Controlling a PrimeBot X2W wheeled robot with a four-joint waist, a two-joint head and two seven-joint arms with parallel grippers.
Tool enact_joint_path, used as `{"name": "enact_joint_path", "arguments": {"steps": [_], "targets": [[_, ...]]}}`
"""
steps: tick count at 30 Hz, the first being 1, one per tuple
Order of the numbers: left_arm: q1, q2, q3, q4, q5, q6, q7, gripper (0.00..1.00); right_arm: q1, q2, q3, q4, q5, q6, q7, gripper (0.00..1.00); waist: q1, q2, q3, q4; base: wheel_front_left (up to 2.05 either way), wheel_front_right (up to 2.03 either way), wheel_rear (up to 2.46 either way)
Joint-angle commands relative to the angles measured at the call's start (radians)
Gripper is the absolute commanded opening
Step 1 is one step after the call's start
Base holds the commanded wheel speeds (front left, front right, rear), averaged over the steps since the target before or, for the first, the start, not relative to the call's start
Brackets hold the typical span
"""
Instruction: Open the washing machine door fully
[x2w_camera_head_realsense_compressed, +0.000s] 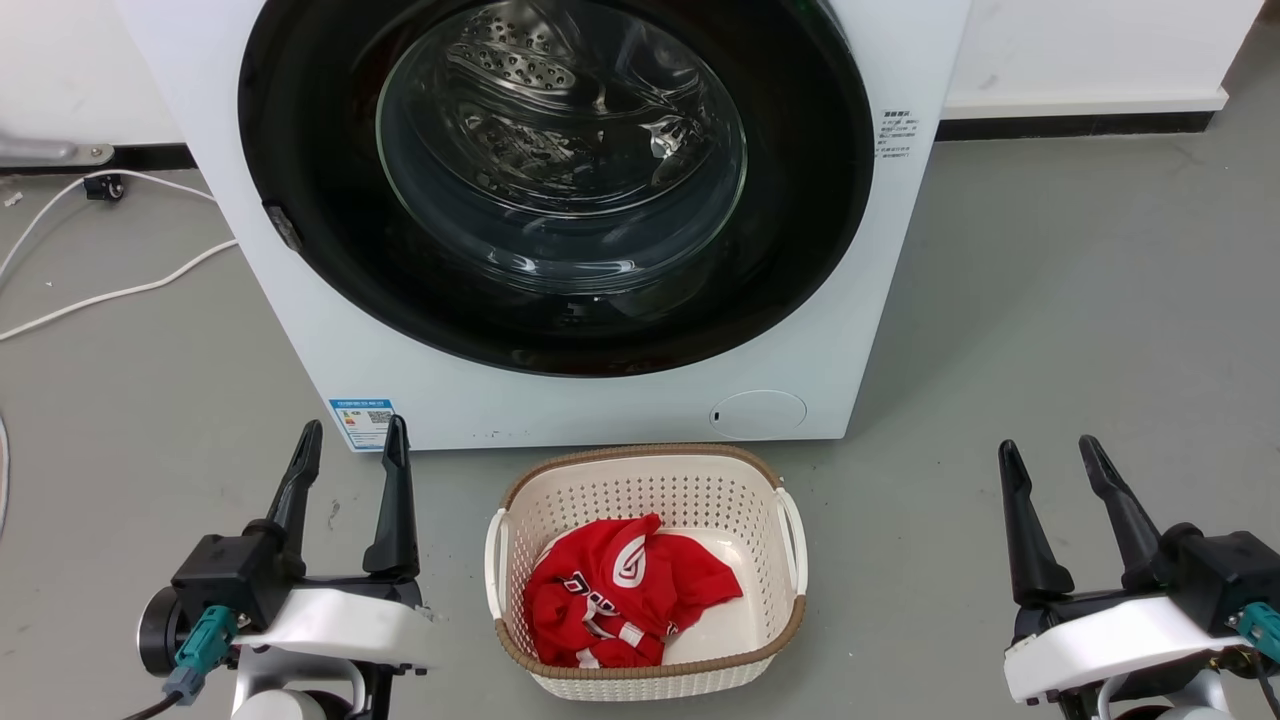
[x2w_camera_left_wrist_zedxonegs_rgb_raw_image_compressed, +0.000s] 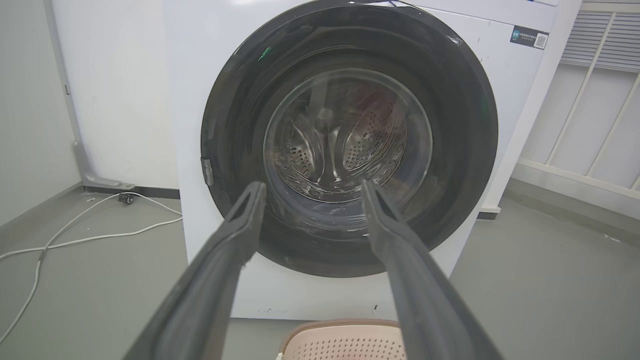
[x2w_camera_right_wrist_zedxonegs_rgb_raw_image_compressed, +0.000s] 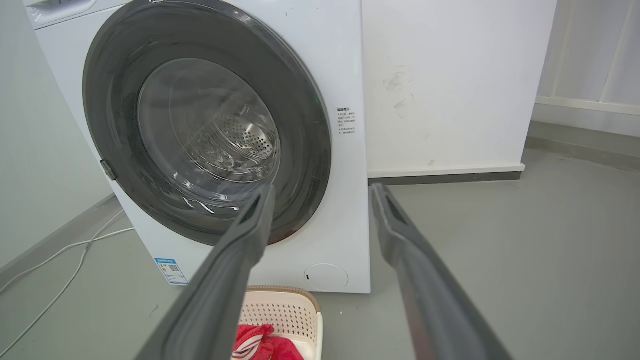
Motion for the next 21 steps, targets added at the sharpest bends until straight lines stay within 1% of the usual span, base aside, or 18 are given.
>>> {"name": "enact_joint_path", "arguments": {"steps": [1, 10, 21], "targets": [[-0.001, 0.010, -0.004, -0.013, 0.028, 0.007, -0.010, 1.00, -0.003, 0.002, 0.001, -0.016, -0.029, 0.000, 0.001, 1.00, 0.0000, 0.0000, 0.001, 0.000, 0.00, 0.00, 0.00], [0.007, 0.012, 0.007, -0.029, 0.080, 0.012, -0.029, 1.00, 0.005, 0.002, -0.003, -0.019, -0.072, 0.000, -0.001, 1.00, 0.0000, 0.0000, 0.002, 0.005, 0.00, 0.00, 0.00], [0.022, -0.002, 0.022, -0.030, 0.146, -0.001, -0.049, 1.00, 0.013, 0.003, -0.011, -0.018, -0.103, 0.000, -0.013, 1.00, 0.0000, 0.0000, 0.002, 0.006, 0.00, 0.00, 0.00]]}}
